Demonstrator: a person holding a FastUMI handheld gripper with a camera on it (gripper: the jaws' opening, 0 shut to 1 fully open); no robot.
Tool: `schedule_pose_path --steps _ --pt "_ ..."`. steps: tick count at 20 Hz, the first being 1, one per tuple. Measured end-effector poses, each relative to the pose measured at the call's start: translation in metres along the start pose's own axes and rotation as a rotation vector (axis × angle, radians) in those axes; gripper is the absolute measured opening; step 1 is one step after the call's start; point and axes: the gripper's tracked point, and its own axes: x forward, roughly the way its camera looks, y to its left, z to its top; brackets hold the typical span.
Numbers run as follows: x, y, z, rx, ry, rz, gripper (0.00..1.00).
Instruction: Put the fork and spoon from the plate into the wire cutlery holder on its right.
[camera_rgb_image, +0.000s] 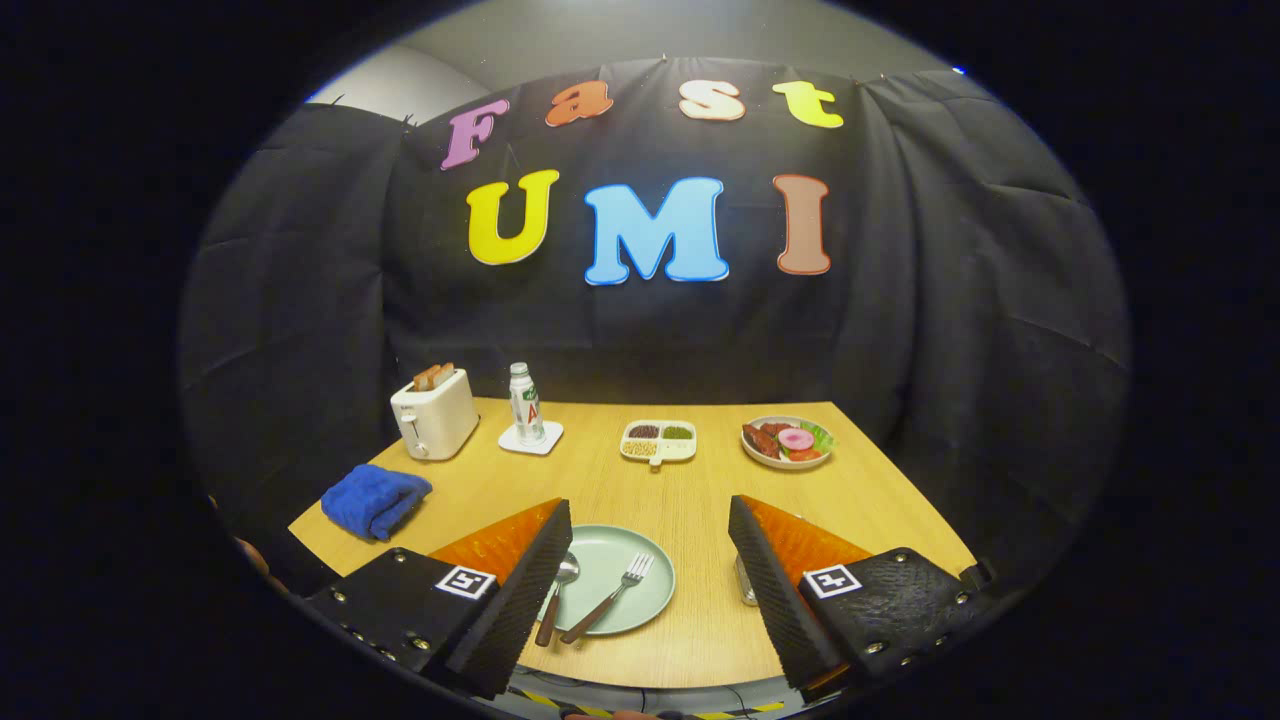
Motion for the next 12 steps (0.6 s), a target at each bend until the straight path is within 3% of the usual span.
schedule_pose_path --steps 6,12 --pt "0.032 0.017 -0.075 0.041 0.235 0.023 0.97" --pt "0.06 0.023 -0.146 0.073 0.478 -0.005 0.97"
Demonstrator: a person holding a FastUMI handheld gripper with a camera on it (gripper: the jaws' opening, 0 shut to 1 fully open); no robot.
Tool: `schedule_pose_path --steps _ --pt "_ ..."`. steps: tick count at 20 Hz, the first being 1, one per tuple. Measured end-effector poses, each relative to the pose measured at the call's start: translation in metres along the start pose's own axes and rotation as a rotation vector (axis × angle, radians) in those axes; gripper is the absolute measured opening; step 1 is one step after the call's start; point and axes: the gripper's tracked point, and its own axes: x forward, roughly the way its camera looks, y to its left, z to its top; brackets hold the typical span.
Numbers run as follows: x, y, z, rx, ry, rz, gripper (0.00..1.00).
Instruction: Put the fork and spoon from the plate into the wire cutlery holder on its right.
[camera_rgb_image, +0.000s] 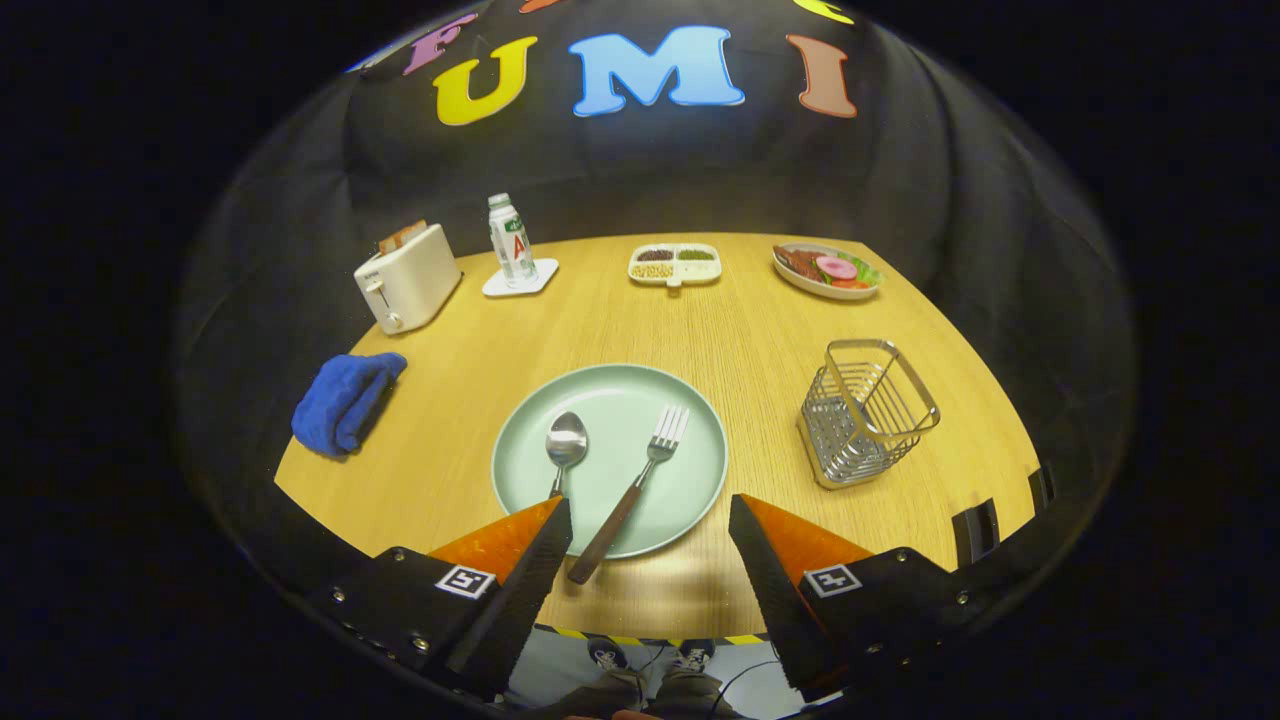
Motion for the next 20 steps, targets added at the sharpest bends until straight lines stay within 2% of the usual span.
schedule_pose_path --steps 3,13,15,17,19,20 --pt "0.016 0.002 -0.014 0.054 0.085 0.008 0.97" --pt "0.036 -0.011 -0.032 0.044 0.206 0.009 0.98" --pt "0.035 -0.012 -0.031 0.008 0.23 0.024 0.86" --pt "0.037 -0.008 -0.031 -0.007 0.255 0.069 0.83" --pt "0.037 -0.01 -0.031 0.01 0.297 0.082 0.55" --pt "0.037 -0.016 -0.029 0.017 0.311 0.067 0.55"
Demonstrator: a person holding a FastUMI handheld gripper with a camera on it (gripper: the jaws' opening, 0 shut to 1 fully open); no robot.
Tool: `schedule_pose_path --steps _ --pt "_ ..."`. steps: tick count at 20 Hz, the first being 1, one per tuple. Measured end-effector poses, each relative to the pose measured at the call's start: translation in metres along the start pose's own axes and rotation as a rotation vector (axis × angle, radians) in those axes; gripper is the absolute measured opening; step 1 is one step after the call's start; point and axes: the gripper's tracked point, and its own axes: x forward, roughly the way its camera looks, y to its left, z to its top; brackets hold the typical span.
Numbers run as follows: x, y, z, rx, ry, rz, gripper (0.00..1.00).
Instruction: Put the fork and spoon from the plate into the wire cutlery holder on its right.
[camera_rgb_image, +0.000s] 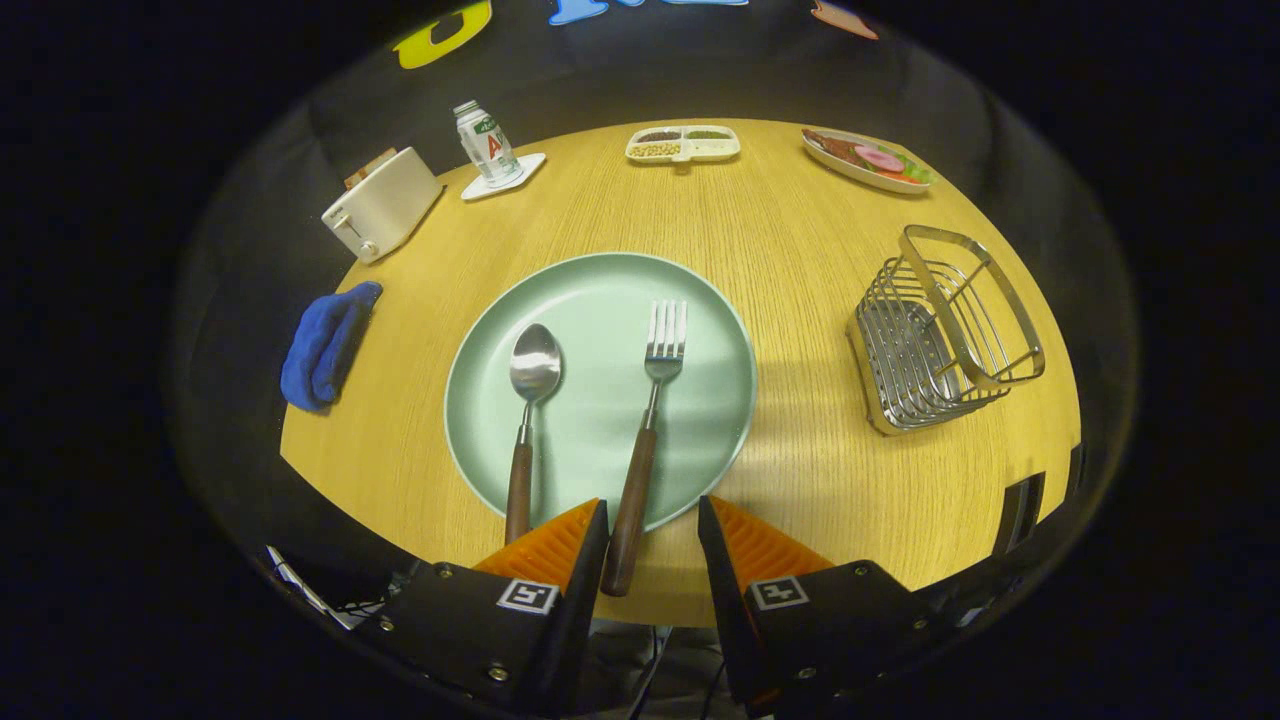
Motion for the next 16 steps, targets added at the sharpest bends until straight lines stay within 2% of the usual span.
schedule_pose_path --steps 1,2,5,6,7,16 --pt "0.0 -0.002 0.003 0.028 0.008 -0.002 0.4" --pt "0.0 -0.001 0.002 0.046 0.038 0.018 0.31" --pt "-0.004 -0.002 0.006 0.022 0.064 0.048 0.31" --pt "-0.019 -0.009 0.02 0.009 0.059 -0.008 0.31" --pt "0.001 -0.011 0.006 -0.02 0.076 0.002 0.02" --pt "-0.018 -0.018 0.006 -0.121 0.231 0.066 0.02"
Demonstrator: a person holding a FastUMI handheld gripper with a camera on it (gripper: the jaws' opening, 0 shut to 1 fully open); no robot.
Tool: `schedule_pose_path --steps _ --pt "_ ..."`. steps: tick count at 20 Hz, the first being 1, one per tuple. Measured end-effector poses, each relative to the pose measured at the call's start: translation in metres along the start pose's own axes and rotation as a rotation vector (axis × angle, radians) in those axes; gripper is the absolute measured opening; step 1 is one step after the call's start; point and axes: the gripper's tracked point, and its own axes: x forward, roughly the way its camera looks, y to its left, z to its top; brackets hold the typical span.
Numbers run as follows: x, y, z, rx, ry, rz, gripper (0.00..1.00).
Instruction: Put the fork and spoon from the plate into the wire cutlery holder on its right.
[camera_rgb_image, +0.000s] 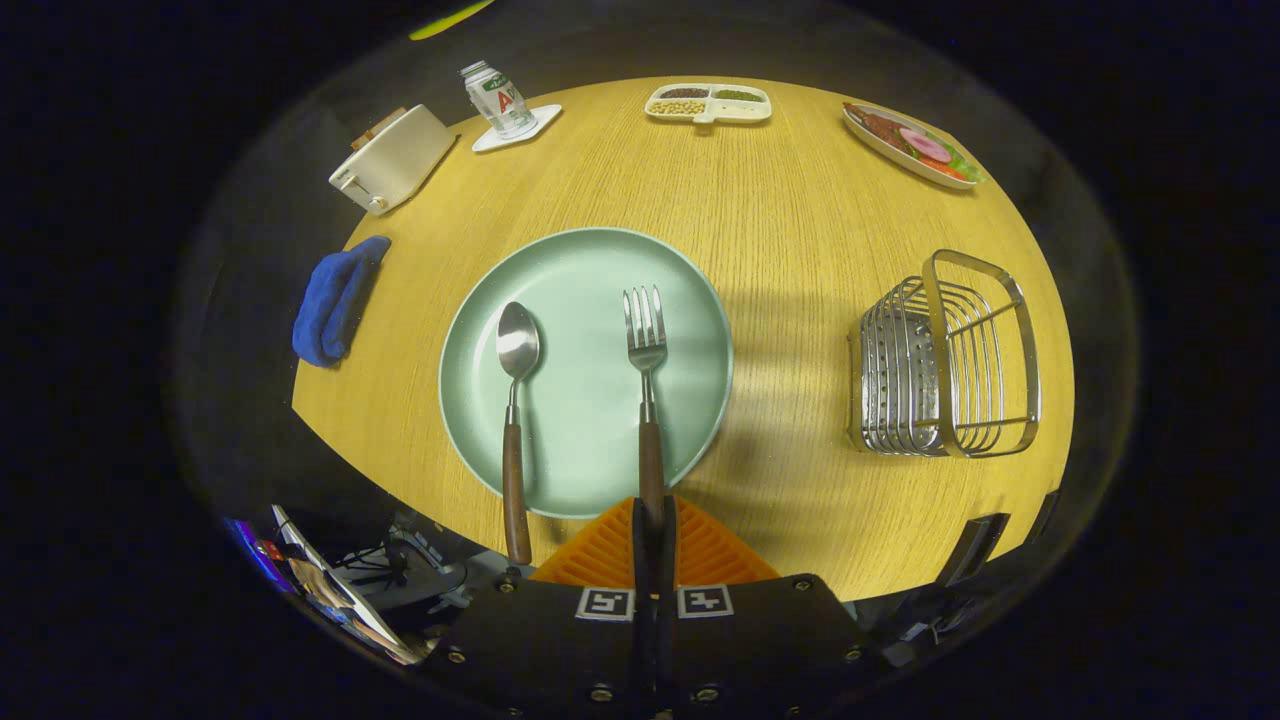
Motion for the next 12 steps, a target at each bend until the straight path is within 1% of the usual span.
schedule_pose_path --steps 6,8,12 --pt "-0.019 -0.002 0.005 0.006 0.133 0.078 0.02" --pt "-0.029 -0.008 0.008 -0.018 0.159 0.078 0.02" --pt "-0.064 -0.017 0.016 -0.049 0.21 0.092 0.02"
